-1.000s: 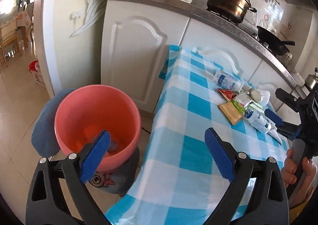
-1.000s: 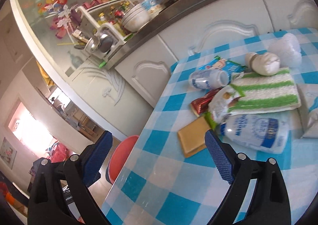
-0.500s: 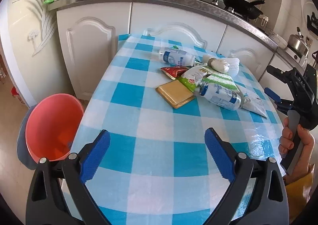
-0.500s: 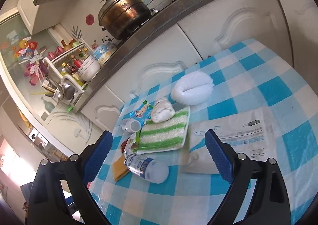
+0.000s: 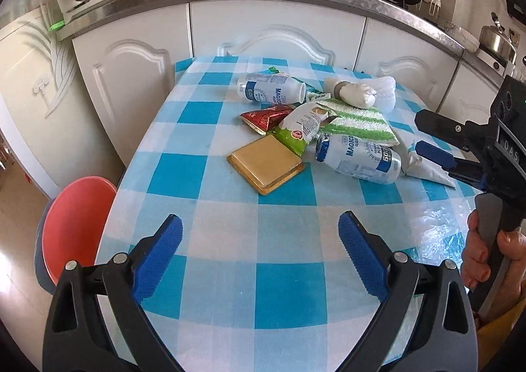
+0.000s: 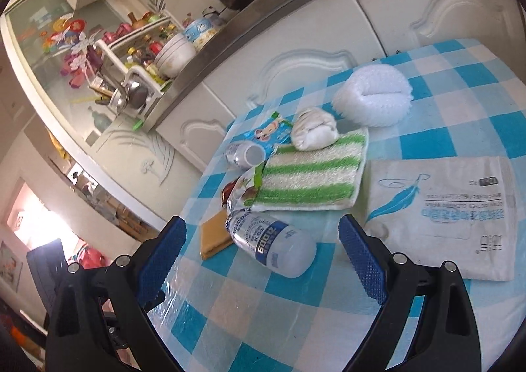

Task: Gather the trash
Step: 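Move both open tools from the bucket back over the table items, then grasp the gold biscuit with the left tool while the right grasps the white bottle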

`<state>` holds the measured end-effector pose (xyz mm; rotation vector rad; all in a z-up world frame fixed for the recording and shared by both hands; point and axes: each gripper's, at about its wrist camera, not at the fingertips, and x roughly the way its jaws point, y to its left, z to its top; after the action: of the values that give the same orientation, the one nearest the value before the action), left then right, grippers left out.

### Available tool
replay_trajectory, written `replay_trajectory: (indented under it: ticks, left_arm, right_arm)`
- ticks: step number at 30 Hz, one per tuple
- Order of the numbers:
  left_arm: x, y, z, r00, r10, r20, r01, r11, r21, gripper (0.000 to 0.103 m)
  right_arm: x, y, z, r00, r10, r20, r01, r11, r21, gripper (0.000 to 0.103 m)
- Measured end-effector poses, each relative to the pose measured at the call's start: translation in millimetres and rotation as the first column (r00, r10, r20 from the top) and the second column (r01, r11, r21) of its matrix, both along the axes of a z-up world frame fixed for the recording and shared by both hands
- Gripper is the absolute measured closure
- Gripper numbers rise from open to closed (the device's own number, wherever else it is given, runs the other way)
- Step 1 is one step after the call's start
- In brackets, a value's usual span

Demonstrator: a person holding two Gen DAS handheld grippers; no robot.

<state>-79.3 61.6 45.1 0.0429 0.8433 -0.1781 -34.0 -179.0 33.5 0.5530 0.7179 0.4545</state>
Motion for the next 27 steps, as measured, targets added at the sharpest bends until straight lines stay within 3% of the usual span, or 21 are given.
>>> replay_trajectory:
  ticks: [3,8,13,27]
  left_arm:
    - [13.2,-8.9,-7.2,1.0,0.007,-0.013,-0.007,1.0,0.0,0.007]
    - [38.8,-23.8,-17.8,1.0,0.022,-0.019,-0.022,1.0,-0.002,0.007]
    - [64.1,-34.8,-26.1,0.998,0.038,-0.05,-0.036,0.999,0.041,0.007]
    - [96.4,-37.2,-41.9,0.994,0.077,-0.072,-0.07,0.994,0.086,0.007]
  right_arm:
    - [4.5,10.7,-4.6,1.0,0.021,-0.013,-0.022,0.999,-0.024,0.01]
    - [10.0,4.3,-14.3,0.999,0.016,-0.037,-0.015,1.0,0.02,0.01]
    - [11.5,-1.1,-17.3,0.999,0.014,-0.036,-0.011,0.998,0.058,0.01]
    - [14.0,6.0,-19.9,0.999,0.039,-0.038,-0.038,0.999,0.037,0.01]
